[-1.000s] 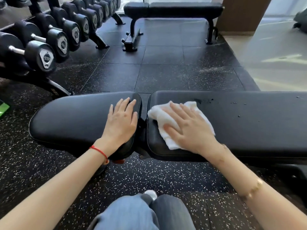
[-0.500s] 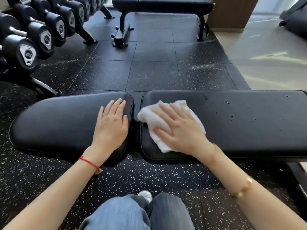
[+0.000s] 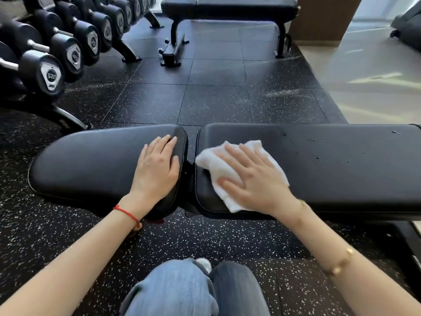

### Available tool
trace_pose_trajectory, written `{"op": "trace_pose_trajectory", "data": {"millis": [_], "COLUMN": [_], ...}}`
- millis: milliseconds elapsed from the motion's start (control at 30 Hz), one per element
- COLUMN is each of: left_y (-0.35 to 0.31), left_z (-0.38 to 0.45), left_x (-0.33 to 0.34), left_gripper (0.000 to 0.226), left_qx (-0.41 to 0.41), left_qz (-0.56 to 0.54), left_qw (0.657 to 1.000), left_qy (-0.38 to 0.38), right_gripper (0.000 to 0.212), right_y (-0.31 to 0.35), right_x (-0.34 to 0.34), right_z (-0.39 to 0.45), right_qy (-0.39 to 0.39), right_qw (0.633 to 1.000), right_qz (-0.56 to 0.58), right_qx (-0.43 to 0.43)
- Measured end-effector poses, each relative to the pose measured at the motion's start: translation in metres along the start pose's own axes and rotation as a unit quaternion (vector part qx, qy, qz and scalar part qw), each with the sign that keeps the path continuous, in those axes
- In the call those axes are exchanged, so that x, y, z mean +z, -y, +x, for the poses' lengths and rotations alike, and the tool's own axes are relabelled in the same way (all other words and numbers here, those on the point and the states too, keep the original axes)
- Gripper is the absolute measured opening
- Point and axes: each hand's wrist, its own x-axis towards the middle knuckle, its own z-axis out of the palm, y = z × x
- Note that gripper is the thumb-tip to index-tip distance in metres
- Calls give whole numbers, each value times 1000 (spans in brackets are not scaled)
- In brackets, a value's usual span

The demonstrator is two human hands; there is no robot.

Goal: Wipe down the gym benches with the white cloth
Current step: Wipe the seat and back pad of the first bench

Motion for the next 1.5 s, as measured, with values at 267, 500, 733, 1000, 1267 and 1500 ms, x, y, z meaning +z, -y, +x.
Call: {"op": "trace_pose_trajectory", "data": {"millis": [267,500,733,1000,1267,1500], "left_y": [14,19,15,17,10,12], "left_z": [-20,-22,-22,-23,-20,-22], "left_x": [-9,-7,-6,-5,-6,-6], "left_gripper": [38,39,39,39,36,37], "left_qx": [-19,-23,-31,-29,-39,-36], "left_qz": [15,-1,2,2,17,9], "left_qw": [996,995,995,995,994,994], "left_qy": [-85,-95,-92,-91,-97,-99], "right_gripper": [66,68,66,68,65,67], "right_y": [-27,18,-43,5,-37,6], "right_x": [-9,6,-11,2,-11,0], "right_z": [78,8,66,-10,64,-2], "right_qy": [19,9,24,17,27,9], "right_qw": [991,999,988,1000,987,1000], "right_qz": [-22,2,-53,6,-34,-2], "right_qx": [132,-34,143,3,154,22]}}
